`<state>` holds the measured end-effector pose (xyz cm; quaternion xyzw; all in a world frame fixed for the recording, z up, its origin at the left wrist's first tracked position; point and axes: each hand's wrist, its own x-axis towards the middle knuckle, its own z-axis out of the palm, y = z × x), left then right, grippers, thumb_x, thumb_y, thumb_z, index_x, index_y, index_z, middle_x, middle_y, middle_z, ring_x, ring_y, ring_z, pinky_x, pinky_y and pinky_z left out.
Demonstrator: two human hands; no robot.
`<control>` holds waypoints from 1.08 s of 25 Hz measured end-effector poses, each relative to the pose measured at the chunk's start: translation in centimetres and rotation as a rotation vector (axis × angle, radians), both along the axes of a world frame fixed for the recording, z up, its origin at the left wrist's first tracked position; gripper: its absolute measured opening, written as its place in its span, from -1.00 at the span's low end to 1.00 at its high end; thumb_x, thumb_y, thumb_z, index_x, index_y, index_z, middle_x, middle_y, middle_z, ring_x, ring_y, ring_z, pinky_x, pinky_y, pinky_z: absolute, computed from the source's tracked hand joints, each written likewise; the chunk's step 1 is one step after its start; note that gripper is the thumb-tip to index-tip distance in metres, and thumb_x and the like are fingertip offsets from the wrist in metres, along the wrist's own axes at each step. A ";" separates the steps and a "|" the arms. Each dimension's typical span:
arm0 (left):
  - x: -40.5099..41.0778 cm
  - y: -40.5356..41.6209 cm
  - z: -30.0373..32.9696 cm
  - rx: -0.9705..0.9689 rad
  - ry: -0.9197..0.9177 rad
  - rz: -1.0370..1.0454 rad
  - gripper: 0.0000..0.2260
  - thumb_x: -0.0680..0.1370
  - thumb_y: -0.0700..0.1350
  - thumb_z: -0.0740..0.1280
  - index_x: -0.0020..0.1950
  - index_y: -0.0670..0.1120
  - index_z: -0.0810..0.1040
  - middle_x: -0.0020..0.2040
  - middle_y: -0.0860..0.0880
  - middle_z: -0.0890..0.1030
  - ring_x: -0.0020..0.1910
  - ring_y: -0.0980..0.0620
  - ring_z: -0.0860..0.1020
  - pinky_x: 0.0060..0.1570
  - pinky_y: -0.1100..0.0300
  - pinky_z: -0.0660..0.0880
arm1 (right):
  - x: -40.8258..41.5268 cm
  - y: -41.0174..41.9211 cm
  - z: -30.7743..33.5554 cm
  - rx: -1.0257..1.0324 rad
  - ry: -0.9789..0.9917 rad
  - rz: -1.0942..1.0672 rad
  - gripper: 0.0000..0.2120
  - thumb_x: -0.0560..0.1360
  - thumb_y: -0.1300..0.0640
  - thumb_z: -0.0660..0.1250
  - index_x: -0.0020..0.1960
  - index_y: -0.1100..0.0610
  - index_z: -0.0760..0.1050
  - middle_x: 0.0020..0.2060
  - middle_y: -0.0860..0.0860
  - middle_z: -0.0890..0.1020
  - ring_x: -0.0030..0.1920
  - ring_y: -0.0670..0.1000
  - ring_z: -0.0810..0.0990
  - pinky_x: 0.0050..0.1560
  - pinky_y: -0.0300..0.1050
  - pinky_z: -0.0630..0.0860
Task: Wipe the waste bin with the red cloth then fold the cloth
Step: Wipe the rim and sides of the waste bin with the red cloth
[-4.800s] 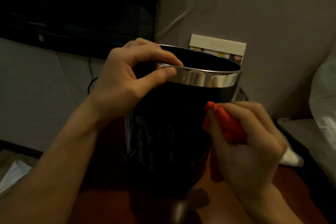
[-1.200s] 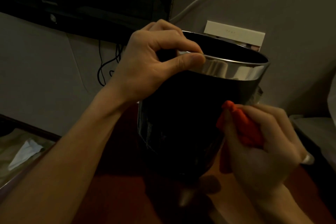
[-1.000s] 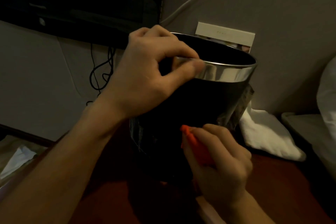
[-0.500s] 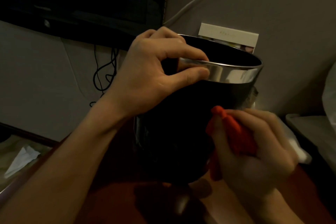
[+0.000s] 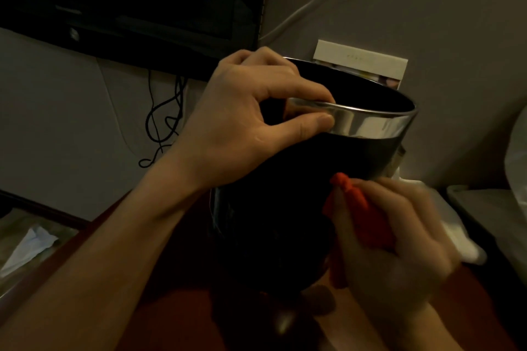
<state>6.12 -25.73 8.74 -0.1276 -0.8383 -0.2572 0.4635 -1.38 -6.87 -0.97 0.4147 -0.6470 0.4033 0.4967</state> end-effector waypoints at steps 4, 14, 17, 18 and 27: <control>0.0 0.1 0.0 -0.004 0.013 0.001 -0.83 0.44 0.06 0.42 0.01 0.17 0.55 -0.08 0.23 0.53 0.03 0.26 0.47 0.25 -0.03 0.35 | 0.6 -1.2 -2.8 0.152 0.054 0.061 -0.89 0.48 0.15 0.53 -0.06 0.20 0.72 -0.12 0.06 0.68 -0.15 -0.06 0.62 -0.06 -0.28 0.54; 0.8 -0.8 0.5 0.080 -0.015 -0.032 -0.93 0.49 0.00 0.36 -0.05 0.11 0.57 -0.07 0.02 0.60 0.07 0.04 0.53 0.15 -0.09 0.43 | 0.9 -1.9 -3.3 0.126 0.016 0.101 -0.86 0.51 0.13 0.50 -0.05 0.22 0.72 -0.11 0.09 0.70 -0.13 -0.04 0.66 -0.08 -0.28 0.56; 0.4 2.1 0.2 -0.028 0.043 0.116 -0.90 0.53 -0.02 0.30 -0.03 0.06 0.60 -0.10 0.17 0.58 0.03 0.17 0.52 0.23 -0.03 0.35 | 1.2 -1.9 -3.3 0.124 0.008 0.117 -0.86 0.53 0.11 0.48 -0.06 0.20 0.72 -0.13 0.08 0.70 -0.16 -0.02 0.68 -0.16 -0.25 0.56; 0.2 3.4 -0.2 -0.084 0.060 0.171 -0.86 0.54 0.01 0.29 0.03 0.06 0.60 -0.09 0.20 0.57 0.03 0.19 0.49 0.28 0.00 0.28 | 1.3 -1.8 -3.2 0.126 0.012 0.114 -0.87 0.53 0.12 0.48 -0.07 0.19 0.72 -0.14 0.08 0.70 -0.17 -0.03 0.67 -0.17 -0.24 0.56; 0.0 1.4 -0.1 -0.017 0.055 0.073 -0.83 0.45 0.04 0.43 0.01 0.14 0.55 -0.07 0.20 0.58 0.04 0.24 0.51 0.31 0.01 0.31 | -0.9 0.5 -0.1 -0.012 -0.003 0.011 -0.86 0.51 0.18 0.48 -0.03 0.27 0.67 -0.11 0.05 0.60 -0.10 -0.15 0.51 0.05 -0.45 0.40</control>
